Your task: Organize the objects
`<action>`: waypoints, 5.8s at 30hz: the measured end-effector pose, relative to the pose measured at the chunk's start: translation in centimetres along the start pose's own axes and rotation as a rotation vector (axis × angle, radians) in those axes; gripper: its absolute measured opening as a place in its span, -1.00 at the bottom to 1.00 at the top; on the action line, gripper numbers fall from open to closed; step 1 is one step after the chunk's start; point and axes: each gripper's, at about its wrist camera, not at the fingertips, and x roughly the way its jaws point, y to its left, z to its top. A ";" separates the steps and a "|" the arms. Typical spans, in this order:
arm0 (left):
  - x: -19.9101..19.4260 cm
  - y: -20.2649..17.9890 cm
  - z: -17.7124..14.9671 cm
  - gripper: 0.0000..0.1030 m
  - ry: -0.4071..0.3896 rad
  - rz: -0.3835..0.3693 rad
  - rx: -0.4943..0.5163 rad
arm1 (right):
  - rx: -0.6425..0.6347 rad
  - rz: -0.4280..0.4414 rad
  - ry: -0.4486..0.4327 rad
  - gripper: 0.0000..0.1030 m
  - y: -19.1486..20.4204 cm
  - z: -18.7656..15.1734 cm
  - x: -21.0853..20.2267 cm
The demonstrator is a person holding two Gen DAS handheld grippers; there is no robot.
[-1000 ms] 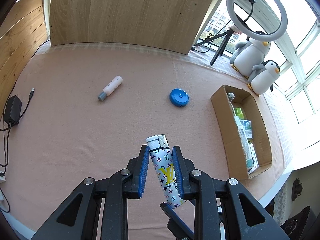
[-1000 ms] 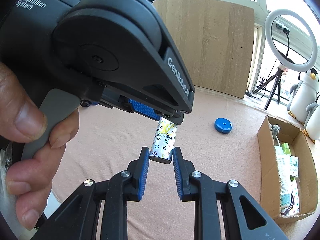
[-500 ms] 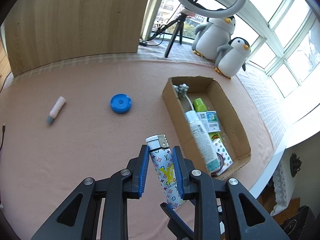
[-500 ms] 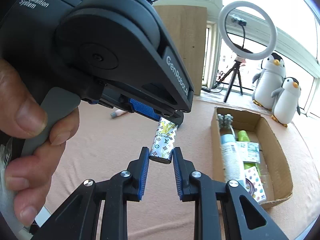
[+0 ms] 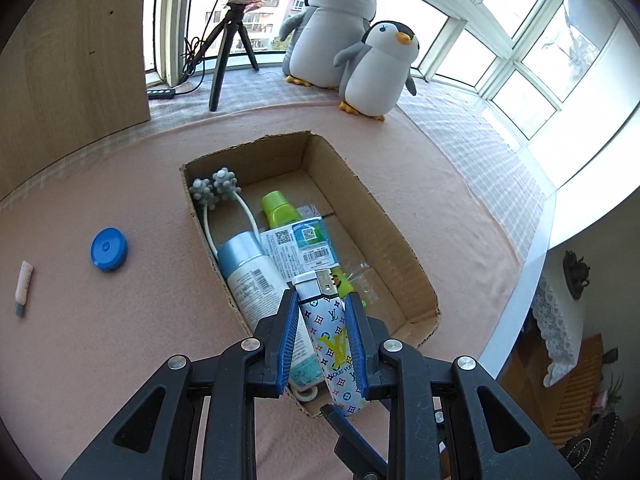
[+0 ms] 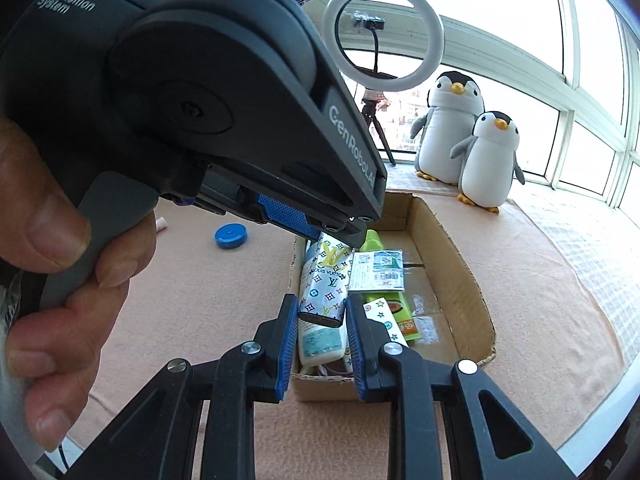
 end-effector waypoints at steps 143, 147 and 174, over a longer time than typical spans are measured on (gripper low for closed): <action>-17.7 19.8 -10.1 -0.45 -0.210 0.272 -0.362 | -0.260 0.421 0.027 -0.73 19.1 3.6 1.6; -17.2 19.2 -9.9 -0.45 -0.210 0.271 -0.347 | -0.251 0.416 0.022 -0.73 18.2 3.6 1.6; -8.9 7.2 -2.7 -0.45 -0.122 0.175 -0.073 | -0.028 0.232 -0.010 -0.73 6.6 2.3 0.2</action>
